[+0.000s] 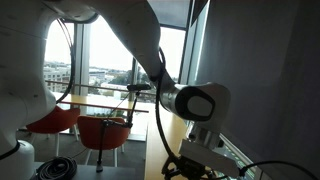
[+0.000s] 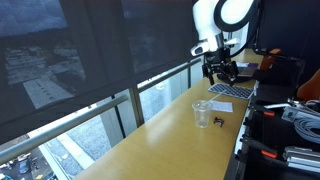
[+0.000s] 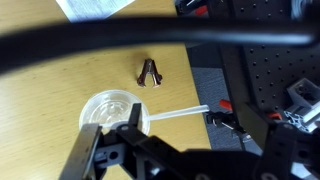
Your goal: Put the straw into the cup
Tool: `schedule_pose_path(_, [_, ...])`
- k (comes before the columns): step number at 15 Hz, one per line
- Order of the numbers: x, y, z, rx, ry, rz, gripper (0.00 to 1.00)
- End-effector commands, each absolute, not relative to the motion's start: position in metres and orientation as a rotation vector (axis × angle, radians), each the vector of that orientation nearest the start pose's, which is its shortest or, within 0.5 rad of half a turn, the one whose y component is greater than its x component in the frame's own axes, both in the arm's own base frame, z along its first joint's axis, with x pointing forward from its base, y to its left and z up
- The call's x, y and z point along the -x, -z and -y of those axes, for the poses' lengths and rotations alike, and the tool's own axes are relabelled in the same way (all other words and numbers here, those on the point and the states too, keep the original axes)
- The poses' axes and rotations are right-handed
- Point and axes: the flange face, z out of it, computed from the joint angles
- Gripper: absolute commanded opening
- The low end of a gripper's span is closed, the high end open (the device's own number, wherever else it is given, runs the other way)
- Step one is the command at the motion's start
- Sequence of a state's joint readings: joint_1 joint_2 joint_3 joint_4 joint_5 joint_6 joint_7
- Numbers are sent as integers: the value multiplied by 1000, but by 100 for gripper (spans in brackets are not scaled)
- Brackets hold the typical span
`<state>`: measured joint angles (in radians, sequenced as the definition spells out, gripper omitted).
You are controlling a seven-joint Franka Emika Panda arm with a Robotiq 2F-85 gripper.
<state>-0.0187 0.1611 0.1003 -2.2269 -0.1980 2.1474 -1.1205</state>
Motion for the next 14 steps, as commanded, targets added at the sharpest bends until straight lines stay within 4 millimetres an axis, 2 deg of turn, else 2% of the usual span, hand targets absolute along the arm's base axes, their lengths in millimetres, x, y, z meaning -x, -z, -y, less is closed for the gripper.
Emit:
schedule_pose_path(1, [-513, -289, -23, 2450, -403, 1948, 100])
schedule_pose_path(6, [-521, -276, -16, 2466, -416, 1920, 100])
schedule_pose_path(14, [-531, -255, -16, 2468, -419, 1907, 100])
